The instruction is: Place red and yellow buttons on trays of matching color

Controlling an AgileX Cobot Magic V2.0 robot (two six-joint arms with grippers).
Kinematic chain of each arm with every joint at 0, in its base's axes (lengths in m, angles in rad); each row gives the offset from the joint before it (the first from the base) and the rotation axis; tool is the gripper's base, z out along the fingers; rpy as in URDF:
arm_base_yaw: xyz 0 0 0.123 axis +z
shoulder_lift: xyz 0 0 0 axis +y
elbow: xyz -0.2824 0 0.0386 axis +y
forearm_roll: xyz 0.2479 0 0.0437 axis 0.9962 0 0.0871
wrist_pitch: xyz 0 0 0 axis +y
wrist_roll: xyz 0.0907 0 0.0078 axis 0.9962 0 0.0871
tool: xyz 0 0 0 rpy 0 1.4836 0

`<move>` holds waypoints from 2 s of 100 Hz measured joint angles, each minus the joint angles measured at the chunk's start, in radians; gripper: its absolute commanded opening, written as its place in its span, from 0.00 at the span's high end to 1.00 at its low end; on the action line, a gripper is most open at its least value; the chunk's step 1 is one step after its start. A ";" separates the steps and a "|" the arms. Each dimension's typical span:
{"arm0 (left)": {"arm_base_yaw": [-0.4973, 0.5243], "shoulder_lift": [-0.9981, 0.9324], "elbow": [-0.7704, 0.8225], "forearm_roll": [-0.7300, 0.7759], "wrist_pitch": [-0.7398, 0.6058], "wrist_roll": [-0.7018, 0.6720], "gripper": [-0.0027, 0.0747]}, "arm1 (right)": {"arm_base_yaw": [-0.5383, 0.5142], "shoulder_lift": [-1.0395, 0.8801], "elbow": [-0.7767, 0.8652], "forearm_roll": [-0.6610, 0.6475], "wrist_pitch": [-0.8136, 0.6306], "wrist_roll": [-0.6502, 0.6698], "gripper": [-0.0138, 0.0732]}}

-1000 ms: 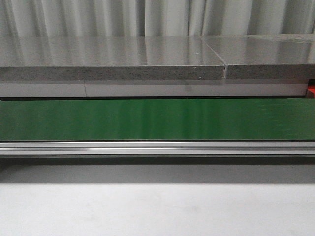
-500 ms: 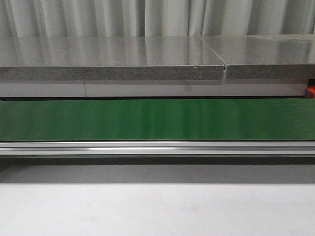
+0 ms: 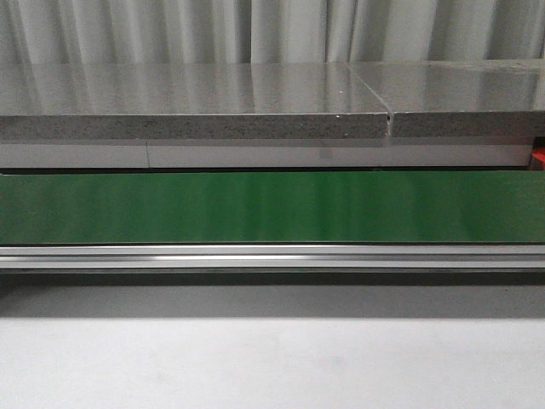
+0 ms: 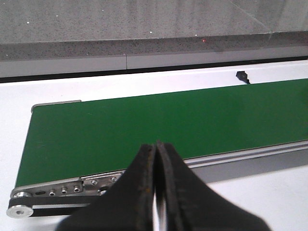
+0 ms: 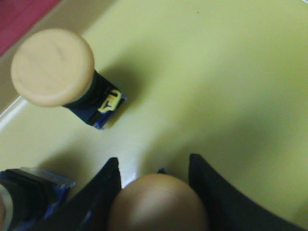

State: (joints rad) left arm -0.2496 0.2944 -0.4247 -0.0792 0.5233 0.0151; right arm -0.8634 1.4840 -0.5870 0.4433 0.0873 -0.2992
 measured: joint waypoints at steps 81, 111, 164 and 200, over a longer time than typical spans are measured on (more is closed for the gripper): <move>0.000 0.000 0.000 0.000 0.000 0.000 0.99 | 0.033 -0.133 -0.042 0.011 0.019 0.000 0.17; 0.000 0.000 0.000 0.000 0.000 0.000 0.99 | 0.237 -0.403 -0.077 0.011 0.086 -0.007 0.17; 0.000 0.000 0.000 0.000 0.000 0.000 0.99 | 0.716 -0.788 -0.051 0.012 0.164 -0.188 0.17; 0.000 0.000 0.000 0.000 0.000 0.000 0.99 | 0.782 -1.072 0.105 0.012 0.254 -0.230 0.40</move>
State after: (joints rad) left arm -0.2496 0.2944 -0.4247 -0.0792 0.5233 0.0151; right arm -0.0814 0.4118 -0.4816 0.4553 0.3411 -0.5290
